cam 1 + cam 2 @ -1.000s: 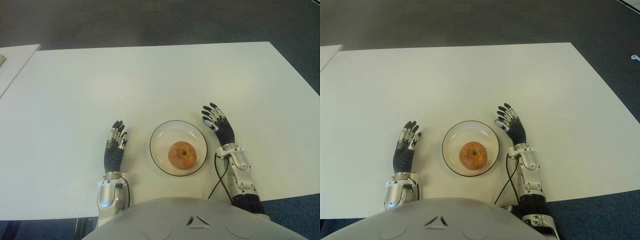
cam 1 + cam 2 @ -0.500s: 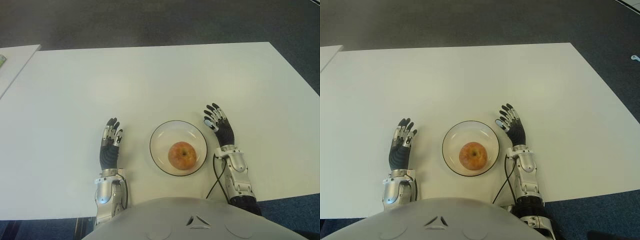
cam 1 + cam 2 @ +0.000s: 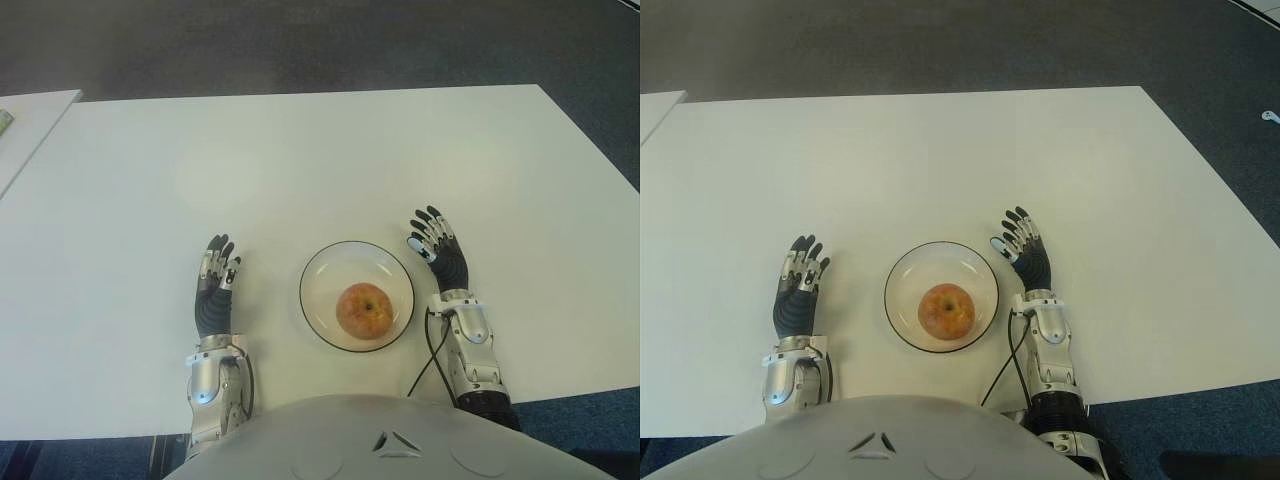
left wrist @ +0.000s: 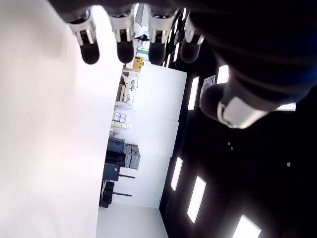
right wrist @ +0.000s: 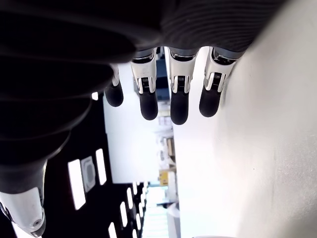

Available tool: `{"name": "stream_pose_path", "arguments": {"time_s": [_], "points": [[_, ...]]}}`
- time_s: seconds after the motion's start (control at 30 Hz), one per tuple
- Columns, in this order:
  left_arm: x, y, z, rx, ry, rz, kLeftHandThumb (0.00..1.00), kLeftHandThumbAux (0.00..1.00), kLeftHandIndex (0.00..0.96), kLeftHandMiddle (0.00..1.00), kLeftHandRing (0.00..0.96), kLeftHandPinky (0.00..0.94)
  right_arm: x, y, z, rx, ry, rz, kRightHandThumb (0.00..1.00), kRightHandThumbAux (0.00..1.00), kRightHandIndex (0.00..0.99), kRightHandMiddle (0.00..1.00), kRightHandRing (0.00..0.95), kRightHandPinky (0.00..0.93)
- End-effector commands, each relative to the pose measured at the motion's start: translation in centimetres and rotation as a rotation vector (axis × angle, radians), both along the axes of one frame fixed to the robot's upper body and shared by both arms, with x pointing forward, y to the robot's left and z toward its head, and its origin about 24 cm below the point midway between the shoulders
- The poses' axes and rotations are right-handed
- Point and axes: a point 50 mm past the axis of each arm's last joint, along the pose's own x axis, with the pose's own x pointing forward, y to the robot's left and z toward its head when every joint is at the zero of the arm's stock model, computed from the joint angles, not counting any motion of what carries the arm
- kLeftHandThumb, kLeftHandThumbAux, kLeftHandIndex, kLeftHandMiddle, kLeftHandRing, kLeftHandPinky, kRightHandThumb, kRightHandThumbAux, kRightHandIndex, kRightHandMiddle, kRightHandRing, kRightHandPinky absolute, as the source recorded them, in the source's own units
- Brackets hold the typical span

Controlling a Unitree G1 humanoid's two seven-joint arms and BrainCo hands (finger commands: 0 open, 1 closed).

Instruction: Put the apples into the plate.

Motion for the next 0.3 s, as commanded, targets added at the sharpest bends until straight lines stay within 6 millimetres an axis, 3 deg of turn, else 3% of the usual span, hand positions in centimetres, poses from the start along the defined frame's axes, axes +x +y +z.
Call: {"name": "stream_pose_path", "arguments": {"time_s": [0.03,0.3], "points": [[-1.17,0.03,-1.81,-0.038,0.120,-0.014,0.157,0.492,0.093,0.089,0.040,0.036,-1.66,-0.21,-2.75,0.001,0.169,-0.028,0.144,0.629,0.070,0.163,0.156,0.178],[-1.00,0.19,-1.89,-0.044,0.110,-0.011,0.164,0.499,0.096,0.089,0.041,0.032,-1.45,-0.11,-2.77,-0.004,0.170,-0.018,0.150,0.627,0.074,0.174,0.170,0.200]]}}
